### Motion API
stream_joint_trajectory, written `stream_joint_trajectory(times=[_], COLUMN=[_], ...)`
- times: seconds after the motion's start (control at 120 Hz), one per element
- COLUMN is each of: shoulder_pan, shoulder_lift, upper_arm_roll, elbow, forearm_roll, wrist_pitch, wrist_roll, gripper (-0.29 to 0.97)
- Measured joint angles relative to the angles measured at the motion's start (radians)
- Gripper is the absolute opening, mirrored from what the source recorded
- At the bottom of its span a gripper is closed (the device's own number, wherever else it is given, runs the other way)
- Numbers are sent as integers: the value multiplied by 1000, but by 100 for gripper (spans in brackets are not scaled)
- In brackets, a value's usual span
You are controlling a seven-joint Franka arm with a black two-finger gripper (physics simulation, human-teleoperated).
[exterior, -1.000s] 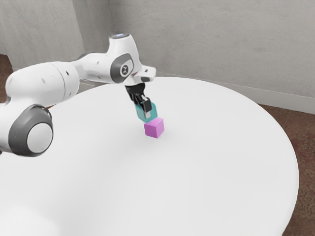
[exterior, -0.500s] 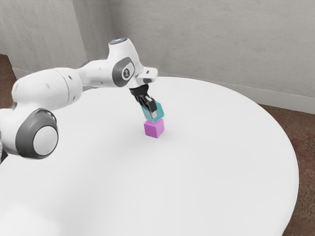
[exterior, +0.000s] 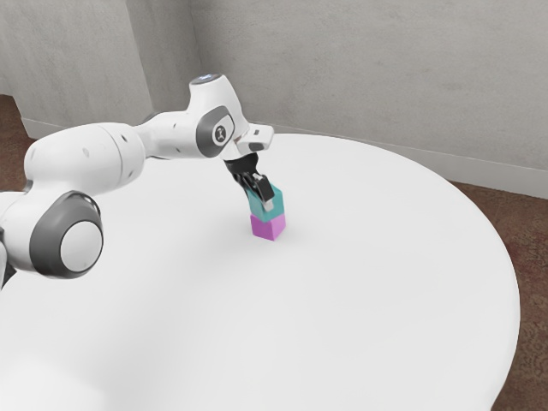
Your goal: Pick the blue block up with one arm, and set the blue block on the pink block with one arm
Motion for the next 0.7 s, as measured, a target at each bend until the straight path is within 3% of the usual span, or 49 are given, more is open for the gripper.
stream_joint_trajectory(times=[0.133,0.2,0.283,0.45,0.517,0.7], shoulder_pan=[0,1,3,11,35,3], shoulder_lift=[-37,-145,-451,-932,-981,-973], upper_arm_roll=[0,-1,-3,63,76,100], elbow=[-30,-104,-355,-653,-691,-651], forearm_roll=[-2,0,3,42,57,72], wrist_pitch=[-2,-4,-15,-242,-300,-424], wrist_roll=[0,0,-13,-50,-66,-101], gripper=[65,66,67,67,67,68])
